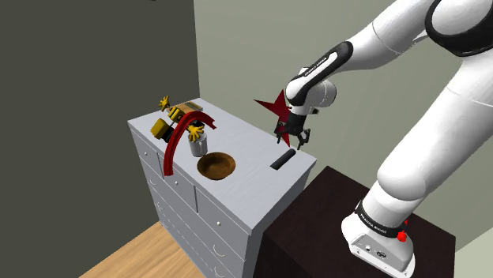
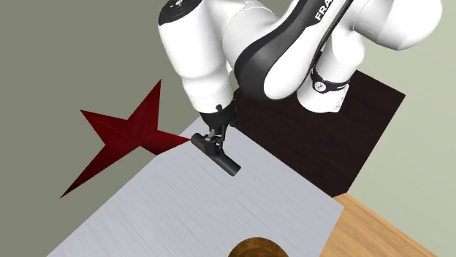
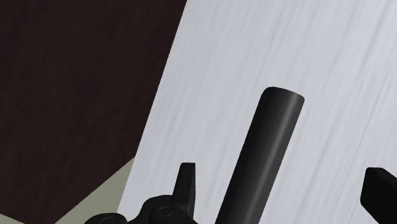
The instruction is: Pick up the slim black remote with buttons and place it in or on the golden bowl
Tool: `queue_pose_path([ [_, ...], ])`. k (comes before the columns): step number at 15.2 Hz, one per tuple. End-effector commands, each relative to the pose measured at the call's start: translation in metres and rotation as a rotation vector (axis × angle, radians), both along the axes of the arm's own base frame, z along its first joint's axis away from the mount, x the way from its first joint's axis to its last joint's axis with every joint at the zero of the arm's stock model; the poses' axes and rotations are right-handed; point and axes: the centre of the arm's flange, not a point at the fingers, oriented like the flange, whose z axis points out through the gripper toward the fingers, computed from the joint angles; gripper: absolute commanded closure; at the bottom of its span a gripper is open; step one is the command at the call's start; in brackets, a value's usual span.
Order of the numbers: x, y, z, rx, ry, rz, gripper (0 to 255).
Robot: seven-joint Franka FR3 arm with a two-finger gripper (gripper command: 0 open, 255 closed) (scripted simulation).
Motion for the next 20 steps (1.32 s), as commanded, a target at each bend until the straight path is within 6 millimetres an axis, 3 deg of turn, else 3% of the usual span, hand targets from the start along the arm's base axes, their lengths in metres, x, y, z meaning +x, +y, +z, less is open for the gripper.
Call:
queue_pose_path([
  [1, 0.005, -0.011, -0.022, 0.005, -0.002, -0.107, 0],
  [5, 0.010, -0.034, -0.070, 0.019, -0.005, -0.310, 0],
  [6, 0.011, -0.035, -0.073, 0.020, -0.005, -0.325, 0],
  [13, 0.012, -0.026, -0.112, 0.020, -0.005, -0.325, 0],
  [20, 0.012, -0.026, -0.112, 0.020, -0.005, -0.325, 0],
])
